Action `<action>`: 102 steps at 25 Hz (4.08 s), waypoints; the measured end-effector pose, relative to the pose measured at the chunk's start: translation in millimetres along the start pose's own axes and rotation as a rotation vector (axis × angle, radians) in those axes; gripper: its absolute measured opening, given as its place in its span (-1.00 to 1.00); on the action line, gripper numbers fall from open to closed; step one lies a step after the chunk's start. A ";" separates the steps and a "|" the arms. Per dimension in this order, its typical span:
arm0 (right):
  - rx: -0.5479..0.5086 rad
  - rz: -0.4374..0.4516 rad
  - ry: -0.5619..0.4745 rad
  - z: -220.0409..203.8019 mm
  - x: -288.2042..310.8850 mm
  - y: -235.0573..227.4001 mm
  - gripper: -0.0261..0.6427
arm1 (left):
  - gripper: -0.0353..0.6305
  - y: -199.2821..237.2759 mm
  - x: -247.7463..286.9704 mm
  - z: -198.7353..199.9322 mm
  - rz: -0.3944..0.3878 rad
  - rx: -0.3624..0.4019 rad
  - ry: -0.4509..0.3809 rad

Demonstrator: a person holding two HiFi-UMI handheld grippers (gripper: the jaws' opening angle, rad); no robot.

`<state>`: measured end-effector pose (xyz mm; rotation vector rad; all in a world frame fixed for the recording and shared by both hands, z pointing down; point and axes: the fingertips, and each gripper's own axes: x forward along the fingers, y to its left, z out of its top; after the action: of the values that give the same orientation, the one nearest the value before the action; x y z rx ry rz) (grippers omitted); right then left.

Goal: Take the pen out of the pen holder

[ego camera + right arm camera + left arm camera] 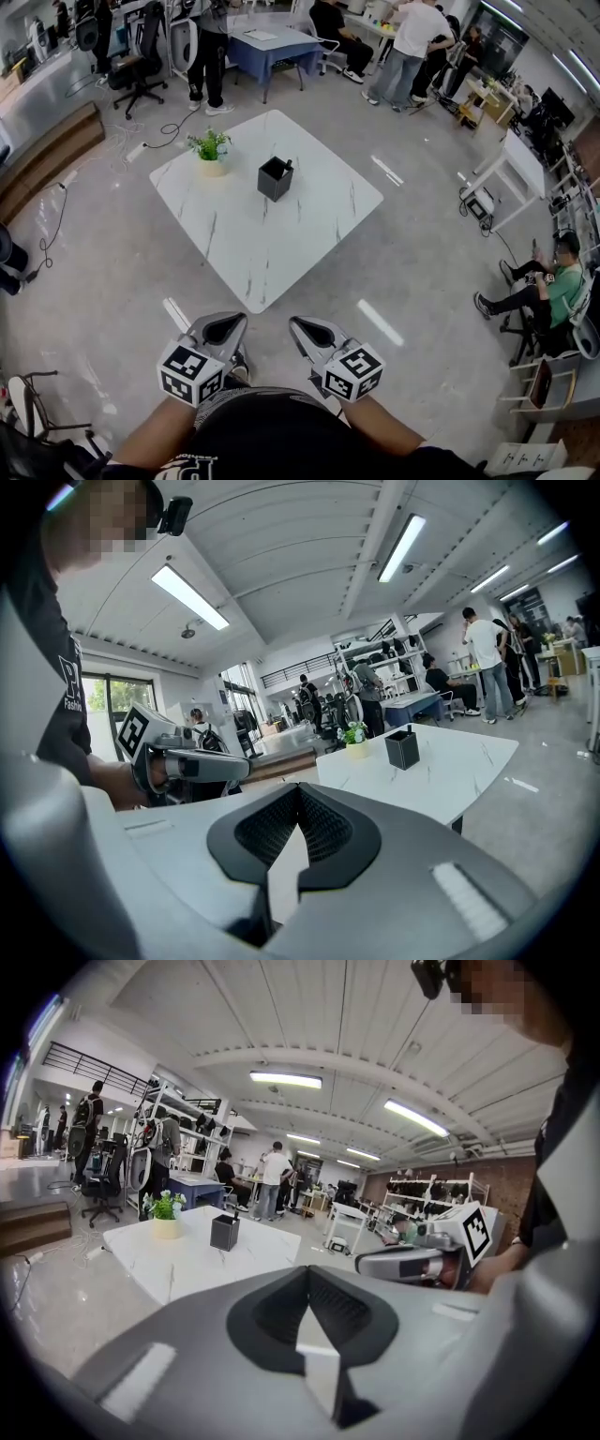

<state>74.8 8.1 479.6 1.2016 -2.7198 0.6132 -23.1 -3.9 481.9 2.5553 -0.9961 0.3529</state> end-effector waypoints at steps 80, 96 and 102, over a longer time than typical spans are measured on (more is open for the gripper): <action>-0.054 -0.005 0.016 99.7 169.3 -138.4 -0.92 | -0.72 163.8 122.3 91.5 0.049 -0.003 0.001; -0.119 -0.005 0.012 103.6 162.1 -135.5 -0.87 | -0.72 155.4 126.7 92.6 0.031 0.001 0.000; -0.135 -0.005 0.018 104.0 161.8 -132.5 -0.78 | -0.72 152.4 124.2 91.5 0.026 0.002 0.004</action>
<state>67.8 -225.1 468.0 1.1643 -2.6930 0.4297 -30.3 -220.6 482.7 2.5448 -1.0287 0.3666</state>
